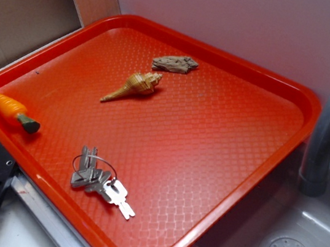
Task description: Grab the wood chip.
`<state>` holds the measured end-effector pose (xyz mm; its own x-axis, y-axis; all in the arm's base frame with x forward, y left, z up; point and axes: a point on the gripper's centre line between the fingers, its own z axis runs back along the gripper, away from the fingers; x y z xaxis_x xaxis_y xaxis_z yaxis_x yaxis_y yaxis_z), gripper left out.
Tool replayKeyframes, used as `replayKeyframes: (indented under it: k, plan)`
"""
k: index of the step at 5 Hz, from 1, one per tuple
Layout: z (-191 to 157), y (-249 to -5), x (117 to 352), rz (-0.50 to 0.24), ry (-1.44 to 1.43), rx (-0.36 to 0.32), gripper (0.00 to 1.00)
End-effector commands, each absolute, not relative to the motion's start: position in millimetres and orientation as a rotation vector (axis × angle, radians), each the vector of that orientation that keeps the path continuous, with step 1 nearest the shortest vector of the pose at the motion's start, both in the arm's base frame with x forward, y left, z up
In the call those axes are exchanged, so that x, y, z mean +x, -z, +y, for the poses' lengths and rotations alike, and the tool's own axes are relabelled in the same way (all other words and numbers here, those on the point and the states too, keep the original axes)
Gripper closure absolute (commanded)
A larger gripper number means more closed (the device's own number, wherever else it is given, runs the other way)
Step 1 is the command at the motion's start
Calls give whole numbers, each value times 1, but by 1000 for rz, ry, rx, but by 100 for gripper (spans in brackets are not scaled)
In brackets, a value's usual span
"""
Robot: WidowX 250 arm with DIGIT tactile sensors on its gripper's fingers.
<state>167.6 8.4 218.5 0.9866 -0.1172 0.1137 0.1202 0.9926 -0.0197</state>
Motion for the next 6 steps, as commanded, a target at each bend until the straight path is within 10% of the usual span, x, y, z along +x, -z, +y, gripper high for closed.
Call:
replayKeyframes:
  k: [1, 6]
  plan:
    - [16, -199, 232, -182, 296, 33, 0]
    - [16, -91, 299, -341, 756, -43, 0]
